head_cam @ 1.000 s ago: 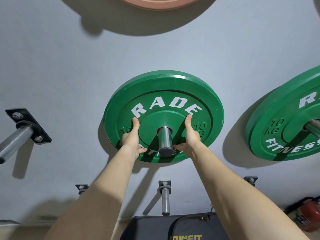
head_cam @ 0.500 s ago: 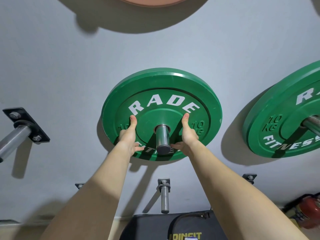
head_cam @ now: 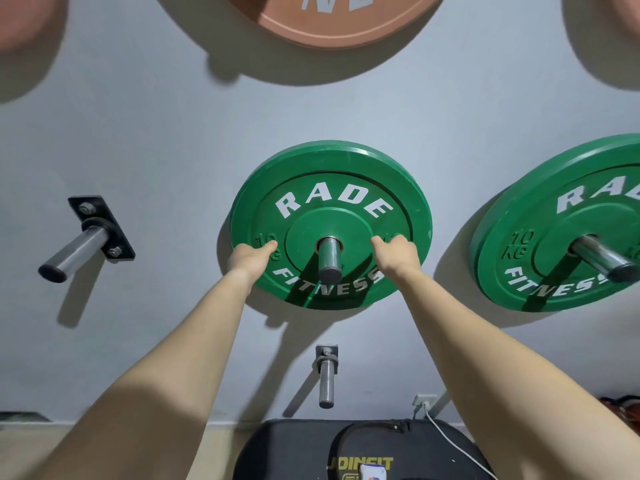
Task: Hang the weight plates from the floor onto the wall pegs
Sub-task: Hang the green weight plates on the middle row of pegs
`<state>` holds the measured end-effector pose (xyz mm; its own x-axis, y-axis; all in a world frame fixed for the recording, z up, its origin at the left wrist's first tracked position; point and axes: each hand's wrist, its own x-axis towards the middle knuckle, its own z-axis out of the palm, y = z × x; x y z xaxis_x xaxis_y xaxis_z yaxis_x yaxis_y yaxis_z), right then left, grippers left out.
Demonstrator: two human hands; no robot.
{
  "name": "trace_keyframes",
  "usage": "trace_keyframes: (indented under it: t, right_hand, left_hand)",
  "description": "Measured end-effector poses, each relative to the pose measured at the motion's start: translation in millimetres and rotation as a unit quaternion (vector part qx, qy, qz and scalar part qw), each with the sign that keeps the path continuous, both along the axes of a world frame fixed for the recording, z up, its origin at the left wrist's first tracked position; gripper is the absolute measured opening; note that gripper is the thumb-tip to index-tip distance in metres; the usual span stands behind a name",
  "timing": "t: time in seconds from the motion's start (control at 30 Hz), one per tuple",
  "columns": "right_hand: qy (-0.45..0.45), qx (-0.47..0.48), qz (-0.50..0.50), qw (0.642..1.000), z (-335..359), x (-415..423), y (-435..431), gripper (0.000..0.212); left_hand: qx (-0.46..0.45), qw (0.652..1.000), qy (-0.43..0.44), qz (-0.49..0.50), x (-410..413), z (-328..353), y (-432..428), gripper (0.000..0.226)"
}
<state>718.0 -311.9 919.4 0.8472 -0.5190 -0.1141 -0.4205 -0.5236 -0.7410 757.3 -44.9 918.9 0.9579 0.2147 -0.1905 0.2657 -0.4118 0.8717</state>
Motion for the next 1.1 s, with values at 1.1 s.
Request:
trace_keyframes:
  t: [1.1]
  right_hand:
    - [-0.092, -0.29, 0.129, 0.944, 152.8, -520.3, -24.3, 0.057]
  left_hand:
    - [0.264, 0.941, -0.185, -0.103, -535.0, 154.5, -43.2, 0.035]
